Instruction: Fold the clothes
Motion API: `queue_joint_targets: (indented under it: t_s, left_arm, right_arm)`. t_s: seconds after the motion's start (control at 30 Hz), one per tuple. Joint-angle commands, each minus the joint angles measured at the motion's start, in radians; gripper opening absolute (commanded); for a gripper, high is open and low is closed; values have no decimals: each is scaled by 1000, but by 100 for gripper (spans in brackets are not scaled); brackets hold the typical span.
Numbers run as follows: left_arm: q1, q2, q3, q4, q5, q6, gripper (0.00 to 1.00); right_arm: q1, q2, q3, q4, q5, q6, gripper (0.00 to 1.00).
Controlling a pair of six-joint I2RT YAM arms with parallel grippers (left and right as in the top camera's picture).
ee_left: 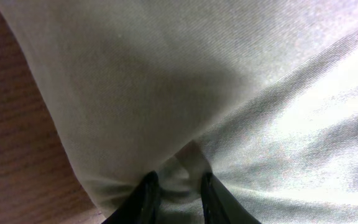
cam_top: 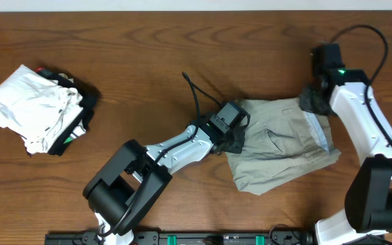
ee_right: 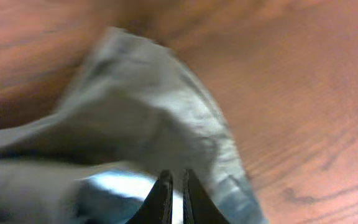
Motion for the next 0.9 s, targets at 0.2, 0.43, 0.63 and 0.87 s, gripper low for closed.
queue_joint_targets:
  t_s: [0.2, 0.43, 0.63, 0.87]
  left_arm:
    - [-1, -55, -23, -110, 48, 90, 56]
    - [30, -361, -22, -259, -187, 158, 89]
    - [105, -486, -23, -354, -195, 162, 91]
    - [121, -476, -24, -387, -195, 163, 91]
  right_arm:
    - [-43, 19, -139, 64, -29, 27, 10]
    - [-57, 12, -110, 54, -362, -182, 39]
    - [-102, 11, -98, 40, -541, -315, 50]
    - [-220, 11, -79, 9, -793, -450, 56]
